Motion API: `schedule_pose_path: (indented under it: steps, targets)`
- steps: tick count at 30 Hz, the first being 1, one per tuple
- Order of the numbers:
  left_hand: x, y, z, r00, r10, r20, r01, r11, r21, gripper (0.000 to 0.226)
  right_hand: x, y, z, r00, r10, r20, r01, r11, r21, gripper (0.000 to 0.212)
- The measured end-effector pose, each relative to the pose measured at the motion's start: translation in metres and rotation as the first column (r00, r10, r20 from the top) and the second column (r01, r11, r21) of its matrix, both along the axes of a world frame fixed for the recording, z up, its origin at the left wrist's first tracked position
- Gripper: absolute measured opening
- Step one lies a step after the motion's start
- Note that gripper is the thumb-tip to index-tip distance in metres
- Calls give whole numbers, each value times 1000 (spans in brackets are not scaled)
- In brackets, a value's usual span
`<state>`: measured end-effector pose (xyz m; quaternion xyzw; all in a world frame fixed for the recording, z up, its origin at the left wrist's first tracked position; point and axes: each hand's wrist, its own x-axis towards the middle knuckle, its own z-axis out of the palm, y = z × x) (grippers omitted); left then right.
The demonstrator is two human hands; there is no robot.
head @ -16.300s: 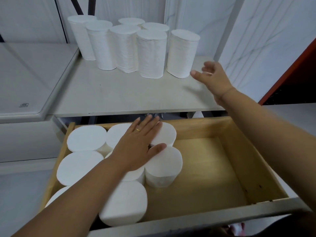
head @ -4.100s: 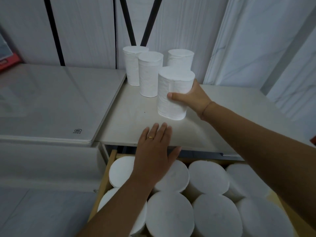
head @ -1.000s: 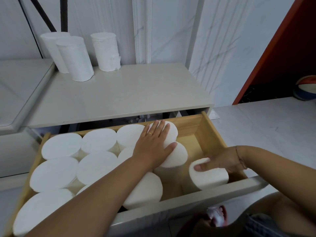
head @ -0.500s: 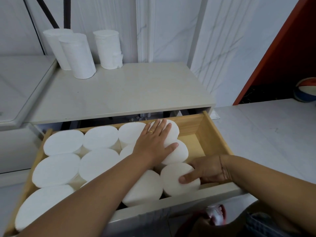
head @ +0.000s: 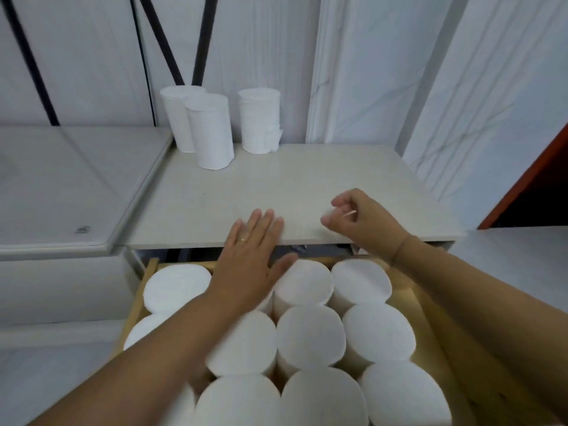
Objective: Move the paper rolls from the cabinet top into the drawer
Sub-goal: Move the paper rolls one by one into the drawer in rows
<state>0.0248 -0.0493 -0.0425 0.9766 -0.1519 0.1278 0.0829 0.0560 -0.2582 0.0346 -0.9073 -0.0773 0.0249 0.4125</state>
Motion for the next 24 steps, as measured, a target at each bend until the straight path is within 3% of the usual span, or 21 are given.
schedule_pose_path:
  steps: [4, 7, 13, 17, 24]
  targets:
    - [32, 30, 6, 988, 153, -28, -154, 987, -45, 81, 64, 75, -6, 998, 57, 25, -61, 986, 155, 59]
    - [42, 45, -2, 970, 240, -37, -240, 971, 4, 82, 111, 127, -10, 996, 75, 52, -84, 969, 231, 77]
    - [42, 45, -12, 973, 233, 2, -233, 973, 2, 79, 183, 199, -14, 995, 25, 94, -53, 948, 313, 109]
    - [43, 46, -13, 976, 215, 17, -215, 976, -27, 76, 211, 225, -13, 988, 17, 155, -67, 944, 322, 116]
    - [43, 45, -14, 977, 211, 34, -208, 976, -61, 72, 226, 232, -17, 984, 25, 174, -92, 916, 391, 103]
